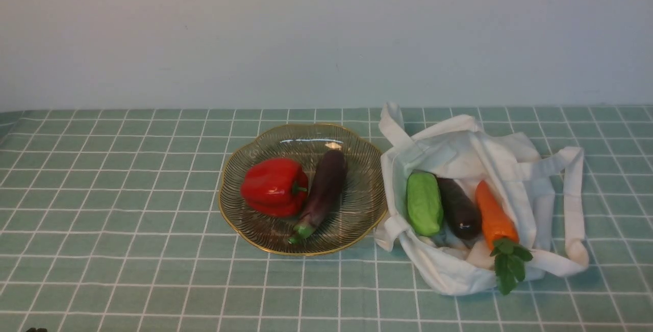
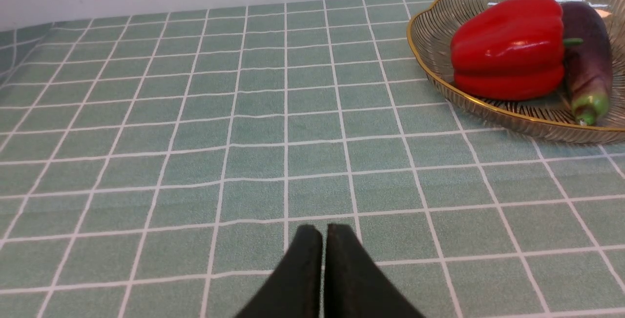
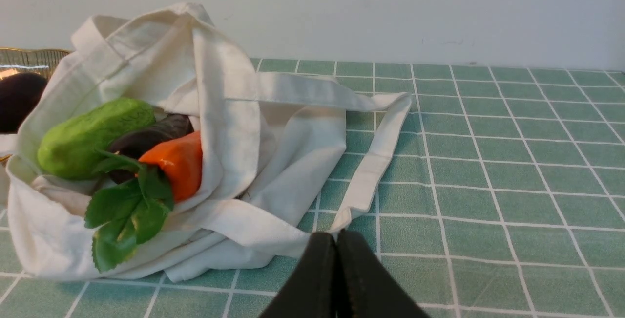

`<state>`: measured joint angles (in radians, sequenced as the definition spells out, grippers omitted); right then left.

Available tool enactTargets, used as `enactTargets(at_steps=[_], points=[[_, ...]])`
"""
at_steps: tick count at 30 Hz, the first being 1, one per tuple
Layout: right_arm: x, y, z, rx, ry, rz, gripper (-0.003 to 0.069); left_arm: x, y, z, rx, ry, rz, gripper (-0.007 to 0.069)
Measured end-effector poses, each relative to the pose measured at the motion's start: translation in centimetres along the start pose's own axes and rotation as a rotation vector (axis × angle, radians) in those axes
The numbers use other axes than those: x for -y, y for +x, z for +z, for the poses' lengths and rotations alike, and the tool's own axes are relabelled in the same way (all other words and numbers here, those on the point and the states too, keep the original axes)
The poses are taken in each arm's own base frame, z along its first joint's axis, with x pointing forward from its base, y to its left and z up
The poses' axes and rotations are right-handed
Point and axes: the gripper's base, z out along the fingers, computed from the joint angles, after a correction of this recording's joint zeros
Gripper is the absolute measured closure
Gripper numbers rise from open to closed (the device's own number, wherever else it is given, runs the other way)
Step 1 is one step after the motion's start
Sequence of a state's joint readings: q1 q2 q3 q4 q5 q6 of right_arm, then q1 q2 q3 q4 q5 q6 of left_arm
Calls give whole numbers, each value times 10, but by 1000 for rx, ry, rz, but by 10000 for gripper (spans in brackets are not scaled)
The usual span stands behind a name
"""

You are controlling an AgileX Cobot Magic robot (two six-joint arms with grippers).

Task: Take vegetables from cloth bag on blue coffee tablecloth place on plate.
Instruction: 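Reach into the cloth bag and grasp a vegetable inside it with the right gripper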

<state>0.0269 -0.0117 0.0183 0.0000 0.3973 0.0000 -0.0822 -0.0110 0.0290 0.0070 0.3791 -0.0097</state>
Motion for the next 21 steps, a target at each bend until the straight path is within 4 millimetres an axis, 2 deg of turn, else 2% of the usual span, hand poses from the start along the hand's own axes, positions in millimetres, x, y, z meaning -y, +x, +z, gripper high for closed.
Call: enactTargets(at_steps=[14, 16, 21], points=[[0, 0, 0, 1, 0, 9, 674, 0, 0, 0, 0, 0, 0, 629], [-2, 0, 0, 4, -20, 121, 674, 0, 0, 0, 0, 0, 0, 629], [-12, -2, 0, -10, -142, 731, 674, 0, 0, 0, 0, 0, 0, 629]])
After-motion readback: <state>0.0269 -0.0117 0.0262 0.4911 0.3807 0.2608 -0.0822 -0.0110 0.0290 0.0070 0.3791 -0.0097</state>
